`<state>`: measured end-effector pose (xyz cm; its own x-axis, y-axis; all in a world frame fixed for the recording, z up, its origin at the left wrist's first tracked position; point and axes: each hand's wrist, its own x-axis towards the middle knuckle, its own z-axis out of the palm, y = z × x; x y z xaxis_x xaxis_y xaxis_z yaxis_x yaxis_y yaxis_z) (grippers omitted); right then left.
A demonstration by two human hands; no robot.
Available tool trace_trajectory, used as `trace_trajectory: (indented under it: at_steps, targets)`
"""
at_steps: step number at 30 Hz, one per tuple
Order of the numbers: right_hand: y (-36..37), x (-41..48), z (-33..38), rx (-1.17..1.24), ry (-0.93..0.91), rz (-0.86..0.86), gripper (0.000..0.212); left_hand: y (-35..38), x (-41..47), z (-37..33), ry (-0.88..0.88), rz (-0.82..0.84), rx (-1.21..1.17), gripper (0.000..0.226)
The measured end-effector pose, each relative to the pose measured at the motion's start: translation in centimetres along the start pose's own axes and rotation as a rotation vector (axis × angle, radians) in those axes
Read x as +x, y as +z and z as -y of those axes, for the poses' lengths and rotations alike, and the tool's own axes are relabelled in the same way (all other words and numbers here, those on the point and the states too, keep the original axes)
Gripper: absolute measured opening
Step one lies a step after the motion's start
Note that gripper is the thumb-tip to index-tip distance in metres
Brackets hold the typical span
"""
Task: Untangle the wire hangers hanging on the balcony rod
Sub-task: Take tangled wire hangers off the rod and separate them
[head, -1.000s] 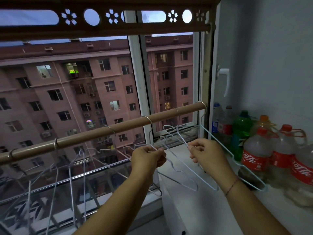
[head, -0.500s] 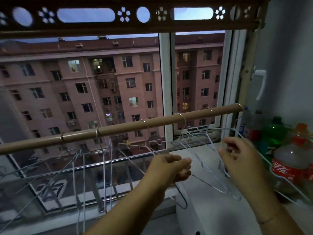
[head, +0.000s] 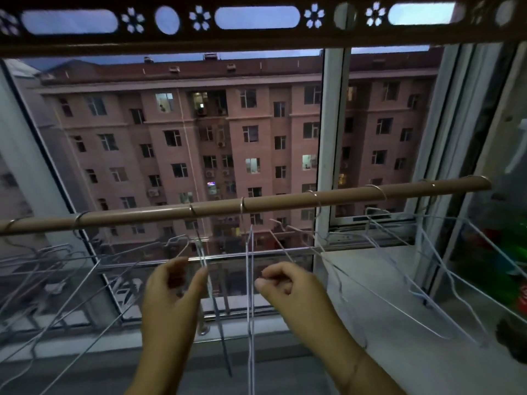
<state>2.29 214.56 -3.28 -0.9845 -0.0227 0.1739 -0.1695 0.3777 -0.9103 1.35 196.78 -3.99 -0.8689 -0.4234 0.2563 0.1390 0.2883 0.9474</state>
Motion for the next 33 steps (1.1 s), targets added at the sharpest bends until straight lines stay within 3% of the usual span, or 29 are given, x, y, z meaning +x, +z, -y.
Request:
trace_trajectory:
  at_steps: [4,11,22,33]
  targets:
    - [2.1,1.5,-0.5,0.183,0.101,0.051,0.019,-0.6,1.0,1.3,-0.264,0.221,-0.24,0.028]
    - [3.5,2.0,0.3,0.366,0.144,0.018,0.014,-0.8,2.2,0.4,-0.376,0.409,-0.389,0.024]
    - [3.3,2.0,0.6,0.447,0.146,-0.124,0.011,-2.9,3.7,0.1,-0.364,0.413,-0.461,0.015]
    - [2.4,2.5,0.9,0.333,0.138,-0.105,0.014,-3.4,4.6,0.5,-0.353,0.355,-0.381,0.021]
